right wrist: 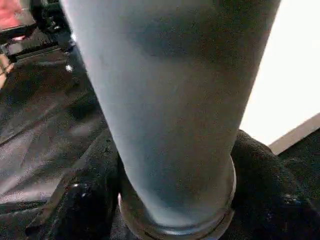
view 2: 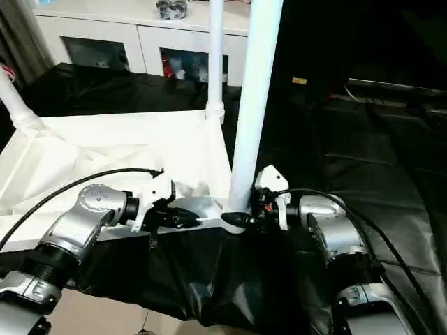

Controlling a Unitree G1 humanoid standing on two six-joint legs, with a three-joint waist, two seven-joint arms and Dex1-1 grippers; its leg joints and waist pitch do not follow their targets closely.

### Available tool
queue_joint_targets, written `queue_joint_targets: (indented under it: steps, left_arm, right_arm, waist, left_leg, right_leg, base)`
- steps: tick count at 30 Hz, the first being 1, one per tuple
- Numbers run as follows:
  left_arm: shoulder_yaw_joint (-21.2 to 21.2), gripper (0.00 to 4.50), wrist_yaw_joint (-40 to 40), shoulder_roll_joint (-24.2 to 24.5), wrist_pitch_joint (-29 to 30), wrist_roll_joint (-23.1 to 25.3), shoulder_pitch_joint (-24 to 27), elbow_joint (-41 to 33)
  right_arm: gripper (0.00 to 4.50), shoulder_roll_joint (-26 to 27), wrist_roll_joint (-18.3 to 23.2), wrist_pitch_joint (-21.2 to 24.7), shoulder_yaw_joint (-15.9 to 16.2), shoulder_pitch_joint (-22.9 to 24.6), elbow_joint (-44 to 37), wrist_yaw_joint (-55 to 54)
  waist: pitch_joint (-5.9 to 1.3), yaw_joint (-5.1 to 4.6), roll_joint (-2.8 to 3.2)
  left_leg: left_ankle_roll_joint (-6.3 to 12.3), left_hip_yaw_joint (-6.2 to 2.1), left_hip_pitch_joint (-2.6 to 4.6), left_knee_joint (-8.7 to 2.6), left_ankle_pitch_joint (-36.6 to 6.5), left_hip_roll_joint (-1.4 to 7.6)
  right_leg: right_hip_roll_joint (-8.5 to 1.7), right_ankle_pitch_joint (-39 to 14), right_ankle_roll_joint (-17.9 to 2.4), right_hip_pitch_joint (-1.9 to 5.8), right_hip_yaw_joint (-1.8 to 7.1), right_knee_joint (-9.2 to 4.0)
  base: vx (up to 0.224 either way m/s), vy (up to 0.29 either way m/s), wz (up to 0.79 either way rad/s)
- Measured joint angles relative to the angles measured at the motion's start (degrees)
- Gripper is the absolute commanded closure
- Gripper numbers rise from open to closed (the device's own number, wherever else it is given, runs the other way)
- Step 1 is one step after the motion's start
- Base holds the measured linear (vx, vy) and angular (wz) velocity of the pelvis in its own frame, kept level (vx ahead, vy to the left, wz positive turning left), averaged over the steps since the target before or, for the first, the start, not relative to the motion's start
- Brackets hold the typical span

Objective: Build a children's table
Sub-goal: Rotate leg to tighten

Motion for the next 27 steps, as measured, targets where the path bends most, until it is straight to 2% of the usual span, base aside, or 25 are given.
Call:
queue_joint_targets:
  steps: [2, 4, 10, 13, 14, 16, 20, 22, 27]
  left_arm:
    - [1.1, 4.5, 5.2, -1.9, 0.4, 1.5, -1.1, 2.0]
    - [1.2, 4.5, 8.7, -3.6, 1.0, 2.2, -2.2, 3.5]
    - [1.9, 4.5, 18.4, -8.2, 2.3, 4.3, -4.6, 7.1]
    - [2.4, 4.5, 21.5, -9.8, 2.6, 5.1, -5.4, 8.3]
    - [2.3, 4.5, 21.7, -10.0, 2.5, 5.3, -5.4, 8.3]
    - [2.3, 4.5, 21.6, -9.9, 2.3, 5.5, -5.4, 8.3]
    - [1.7, 4.5, 20.3, -9.0, 0.9, 6.0, -5.4, 8.3]
    - [1.4, 4.5, 18.9, -8.1, 0.2, 6.1, -5.4, 8.2]
    - [1.1, 4.5, 14.3, -5.9, -1.1, 5.6, -4.3, 6.5]
  right_arm:
    - [1.81, 3.6, -1.1, -0.2, -2.1, -0.6, 1.8, -9.8]
    - [1.81, 5.5, -1.5, -0.3, -3.0, -1.6, 3.4, -16.4]
    - [1.81, 12.2, -3.0, 0.1, -6.8, -4.6, 7.6, -34.6]
    - [1.81, 13.8, -4.3, -1.3, -7.2, -6.2, 9.9, -40.2]
    - [1.81, 14.0, -4.4, -2.3, -7.2, -6.3, 10.3, -40.8]
    - [1.26, 14.1, -4.3, -3.9, -7.3, -6.3, 11.2, -40.8]
    - [1.02, 13.7, -4.1, -3.5, -7.5, -6.3, 11.1, -37.5]
    - [0.71, 13.1, -4.1, -3.4, -7.3, -6.3, 11.1, -35.2]
    - [0.64, 10.2, -4.2, -4.2, -4.8, -6.3, 11.0, -26.9]
  waist:
    - [-0.03, -0.54, -0.04]
    - [-0.03, -1.13, -0.04]
    - [-0.05, -1.78, -0.04]
    - [-0.05, -1.91, -0.02]
    - [-0.06, -1.88, -0.01]
    - [-0.07, -1.85, 0.01]
    - [-0.07, -1.93, 0.0]
    - [-0.07, -2.01, 0.0]
    - [-0.07, -2.31, 0.0]
  left_leg:
    - [-0.01, 0.0, 0.09, 0.04, 0.0, -0.01]
    - [-0.02, 0.0, 0.1, 0.05, 0.0, -0.04]
    - [-0.02, -0.02, 0.17, 0.05, 0.0, -0.04]
    - [-0.02, -0.02, 0.14, 0.05, 0.0, -0.06]
    - [-0.02, -0.02, 0.13, 0.05, 0.0, -0.06]
    - [-0.02, -0.02, 0.12, 0.04, 0.0, -0.05]
    - [-0.01, -0.02, 0.12, 0.02, 0.0, -0.04]
    - [-0.01, -0.02, 0.12, 0.0, 0.0, -0.03]
    - [-0.01, -0.02, 0.1, -0.01, 0.0, -0.02]
  right_leg:
    - [0.0, 0.0, 0.0, 0.05, 0.01, 0.04]
    - [-0.01, -0.1, 0.2, 0.07, 0.02, -0.03]
    - [-0.01, -0.1, 0.2, 0.14, 0.02, -0.02]
    - [-0.02, -0.1, 0.2, 0.14, 0.02, -0.05]
    - [-0.02, -0.1, 0.2, 0.14, 0.02, -0.05]
    - [-0.02, -0.1, 0.2, 0.14, 0.02, -0.04]
    - [-0.01, 0.0, 0.1, 0.13, 0.01, -0.02]
    - [-0.01, 0.0, 0.1, 0.11, 0.0, -0.01]
    - [-0.01, 0.0, 0.0, 0.08, 0.0, -0.01]
  base:
    - [0.0, 0.0, 0.0]
    - [0.0, 0.0, 0.0]
    - [0.0, 0.0, 0.0]
    - [0.0, 0.0, 0.0]
    - [0.0, 0.0, 0.0]
    - [0.0, 0.0, 0.0]
    - [0.0, 0.0, 0.0]
    - [0.0, 0.0, 0.0]
    - [0.0, 0.0, 0.0]
